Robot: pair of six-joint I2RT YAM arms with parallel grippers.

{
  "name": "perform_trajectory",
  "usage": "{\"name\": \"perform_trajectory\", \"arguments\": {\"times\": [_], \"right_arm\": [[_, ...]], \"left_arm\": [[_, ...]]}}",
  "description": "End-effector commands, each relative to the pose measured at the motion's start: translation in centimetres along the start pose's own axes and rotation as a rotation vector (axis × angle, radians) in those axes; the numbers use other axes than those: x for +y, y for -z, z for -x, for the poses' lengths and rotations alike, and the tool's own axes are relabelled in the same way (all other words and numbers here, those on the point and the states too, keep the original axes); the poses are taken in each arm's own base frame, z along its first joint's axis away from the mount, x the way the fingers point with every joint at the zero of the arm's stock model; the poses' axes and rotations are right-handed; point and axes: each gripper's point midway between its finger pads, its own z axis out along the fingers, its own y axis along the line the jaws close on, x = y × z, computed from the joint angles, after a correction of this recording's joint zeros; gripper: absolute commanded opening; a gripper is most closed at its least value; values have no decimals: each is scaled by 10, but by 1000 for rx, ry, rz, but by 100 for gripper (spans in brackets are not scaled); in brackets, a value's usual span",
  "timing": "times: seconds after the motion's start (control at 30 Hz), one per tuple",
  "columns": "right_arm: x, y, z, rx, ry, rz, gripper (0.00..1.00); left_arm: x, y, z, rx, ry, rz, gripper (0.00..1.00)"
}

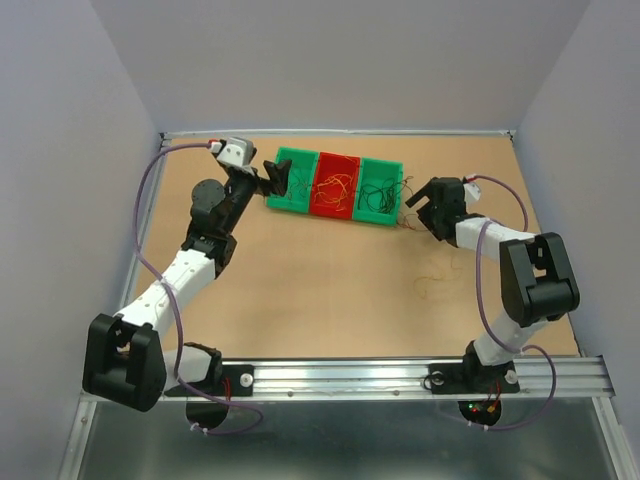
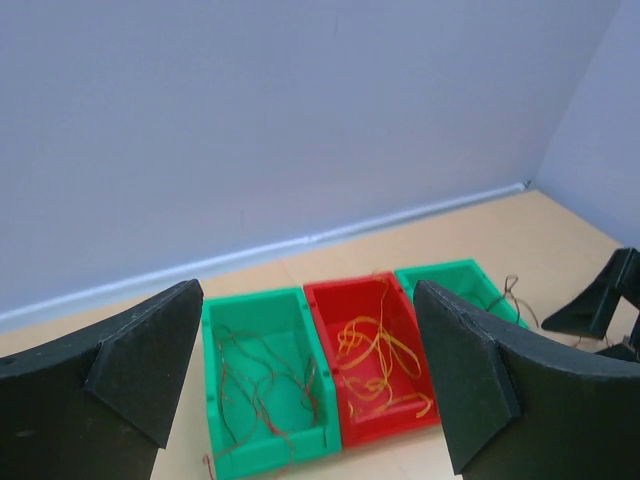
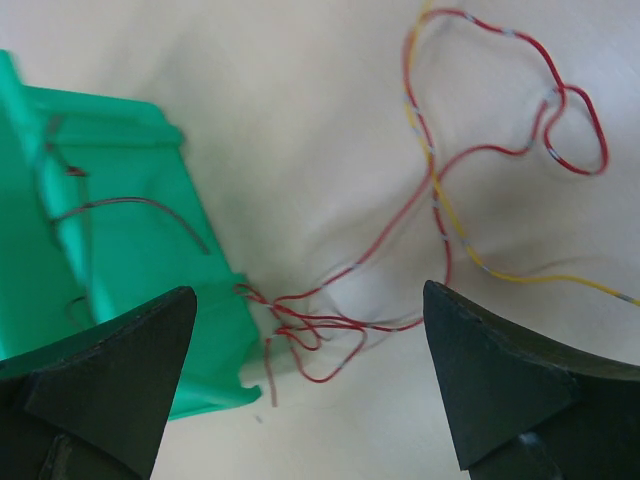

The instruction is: Untangle the cables

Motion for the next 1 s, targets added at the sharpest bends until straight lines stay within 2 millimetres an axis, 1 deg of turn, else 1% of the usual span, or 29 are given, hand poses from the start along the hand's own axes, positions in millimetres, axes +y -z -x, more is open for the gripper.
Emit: {"name": "perform_trajectory", "arguments": {"times": [0.0,0.07,0.1,0.17,0.2,0.23,0.27,0.33,0.37,0.43,0.47,0.5,0.53,0.57,0.6,0.67,0.7,0.77,0.83,0.87,0.93,0.97], "right_arm": [[-7,-11,-4,19,-48,-62,100],[-10,-16,-10,34,-41,-74,100],[-17,-22,-18,52,-35,-95,97],[-17,-23,-26,78,-36,-89,58],[-14,-22,-26,76,-20,-77,34],[-10,-19,-26,78,-5,-60,6],[1,-11,-24,74,43,-22,1],[13,2,-19,49,86,16,0],[27,20,-18,27,117,63,1],[46,42,-16,-15,217,146,0],[65,66,-17,-39,269,239,1],[75,79,-29,-16,295,305,1],[80,88,-32,-18,300,350,1],[84,98,-31,-21,293,391,1],[88,111,-32,-33,282,452,1],[96,128,-39,-15,276,544,1],[101,139,-37,-36,259,614,1],[110,152,-37,-49,231,687,0],[112,158,-36,-55,223,703,1],[112,160,-36,-54,222,703,1],[112,160,-36,-55,208,699,1],[113,164,-37,-53,205,708,1]], "left_arm": [[1,10,7,-98,-16,16,99],[1,11,3,-92,-23,17,99],[-1,12,1,-88,-23,6,99],[-5,13,-5,-75,-19,-10,99],[-7,12,-8,-70,-18,-16,99],[-11,12,-11,-63,-19,-31,99],[-16,11,-17,-49,-26,-45,99],[-26,10,-23,-35,-29,-84,99],[-37,9,-28,-26,-64,-125,99],[-58,10,-35,-11,-92,-217,99],[-79,12,-43,3,-123,-281,99],[-93,15,-48,10,-146,-338,99],[-106,17,-53,18,-163,-379,99],[-116,20,-62,38,-175,-413,99],[-135,25,-66,38,-208,-468,99],[-148,29,-75,51,-226,-507,99],[-155,31,-78,55,-231,-536,99],[-162,34,-82,68,-220,-572,99],[-168,36,-82,70,-207,-607,99],[-171,38,-85,81,-202,-625,99],[-176,40,-86,86,-190,-657,99],[-178,39,-85,91,-179,-662,99]]}}
